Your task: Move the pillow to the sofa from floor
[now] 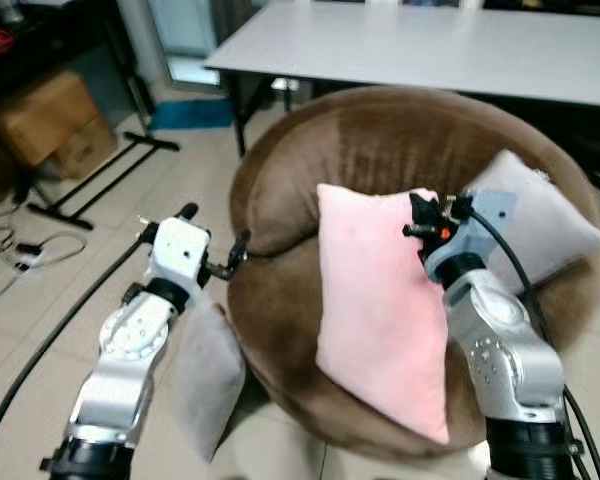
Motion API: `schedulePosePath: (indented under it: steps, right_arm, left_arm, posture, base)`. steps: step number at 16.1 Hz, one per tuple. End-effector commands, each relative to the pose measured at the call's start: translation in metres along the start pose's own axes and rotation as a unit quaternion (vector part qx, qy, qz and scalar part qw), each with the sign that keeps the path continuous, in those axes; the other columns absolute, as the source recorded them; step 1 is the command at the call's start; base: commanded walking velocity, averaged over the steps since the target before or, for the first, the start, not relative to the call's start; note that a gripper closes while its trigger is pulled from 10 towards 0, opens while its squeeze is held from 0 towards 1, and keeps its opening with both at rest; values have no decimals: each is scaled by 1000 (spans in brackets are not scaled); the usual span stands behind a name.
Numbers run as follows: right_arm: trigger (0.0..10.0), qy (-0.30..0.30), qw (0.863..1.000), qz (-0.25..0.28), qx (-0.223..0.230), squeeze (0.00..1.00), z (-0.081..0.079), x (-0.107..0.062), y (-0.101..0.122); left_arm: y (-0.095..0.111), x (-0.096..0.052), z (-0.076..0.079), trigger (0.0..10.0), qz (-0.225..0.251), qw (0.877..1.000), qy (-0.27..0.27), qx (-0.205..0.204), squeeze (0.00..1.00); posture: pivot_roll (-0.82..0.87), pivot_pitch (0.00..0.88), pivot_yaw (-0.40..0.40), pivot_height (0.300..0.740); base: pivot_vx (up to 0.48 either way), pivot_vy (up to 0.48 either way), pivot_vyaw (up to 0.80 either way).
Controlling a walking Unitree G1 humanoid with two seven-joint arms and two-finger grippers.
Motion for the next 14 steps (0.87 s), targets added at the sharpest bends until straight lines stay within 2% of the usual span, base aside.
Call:
schedulePosePath:
  steps: [1, 4, 10, 12, 14]
  right_arm:
    - [10000, 27, 999, 25, -1, 0, -15, 4, 13]
    - [10000, 29, 999, 24, -2, 0, -15, 5, 13]
    - [10000, 32, 999, 22, -1, 0, -18, 4, 12]
    - [10000, 50, 998, 27, 5, 0, -24, 5, 14]
    - [10000, 90, 996, 25, 6, 0, -40, 7, 15]
  left_arm:
    - [-1, -4, -5, 10000, -2, 1000, 6, 2, 35]
    - [-1, -5, -6, 10000, -3, 1000, 4, 1, 31]
    - [-1, -7, -5, 10000, -6, 1000, -6, 4, 31]
    - [-2, -8, -3, 10000, -9, 1000, -13, 10, 20]
    - [-10, -14, 3, 10000, -29, 999, -41, 19, 4]
  posture:
    - [-53, 0, 40, 740]
    - [-50, 0, 40, 740]
    - [-50, 0, 51, 740]
    - [-45, 0, 50, 740]
    - [-37, 0, 46, 740]
  base:
    - [289, 0, 0]
    - [292, 0, 0]
    - [296, 0, -800]
    - [0, 0, 0]
    - [0, 0, 0]
Point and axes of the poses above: a point about 5 cm out from each wrist's last joint towards the gripper, its own x axis pointing out of the wrist towards the gripper, its own y axis along the axis of the wrist's last joint, z = x × y, the point moved 5 cm from there along x, pointing out of the wrist towards the gripper, and after that the axes turned 2 degrees about -x, right-handed, at the moved point
